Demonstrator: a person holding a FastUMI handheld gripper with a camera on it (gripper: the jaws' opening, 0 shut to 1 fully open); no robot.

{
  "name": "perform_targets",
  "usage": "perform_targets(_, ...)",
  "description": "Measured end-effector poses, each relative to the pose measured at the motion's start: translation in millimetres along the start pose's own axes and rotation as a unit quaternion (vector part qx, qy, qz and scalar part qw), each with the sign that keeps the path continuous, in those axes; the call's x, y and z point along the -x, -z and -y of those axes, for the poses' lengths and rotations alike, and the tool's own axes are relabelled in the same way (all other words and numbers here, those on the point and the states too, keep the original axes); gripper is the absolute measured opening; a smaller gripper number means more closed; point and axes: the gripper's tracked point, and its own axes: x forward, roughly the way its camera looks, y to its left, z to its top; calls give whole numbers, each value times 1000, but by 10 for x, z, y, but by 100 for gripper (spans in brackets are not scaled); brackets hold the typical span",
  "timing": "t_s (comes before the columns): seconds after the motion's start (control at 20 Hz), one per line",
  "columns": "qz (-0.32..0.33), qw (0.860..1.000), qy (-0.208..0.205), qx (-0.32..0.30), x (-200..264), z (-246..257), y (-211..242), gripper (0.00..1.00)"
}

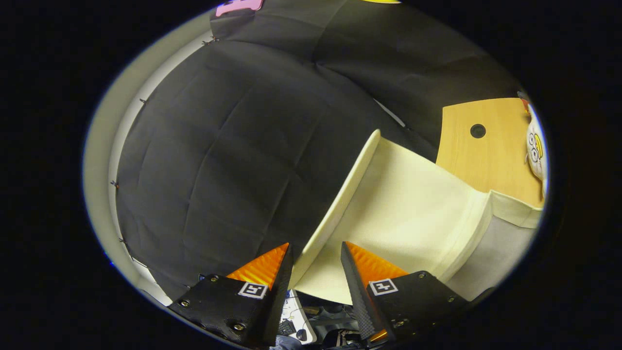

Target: Open the storage box then place both shoes into the box .Put the left shoe in first, then the right shoe, with the right side of both shoes facing outward in a uniform manner.

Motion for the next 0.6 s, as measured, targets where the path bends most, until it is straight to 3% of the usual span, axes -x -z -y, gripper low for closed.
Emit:
perform_targets(0.35, -10, 999, 33, -10, 131, 200, 154, 61)
perform_targets(0.4, -9, 999, 47, -17, 264, 288, 152, 63)
perform_targets(0.45, -8, 998, 51, -22, 349, 339, 166, 73)
perform_targets(0.55, 2, 998, 63, -28, 570, 458, 172, 74)
perform_targets(0.6, 9, 997, 73, -27, 699, 552, 153, 81)
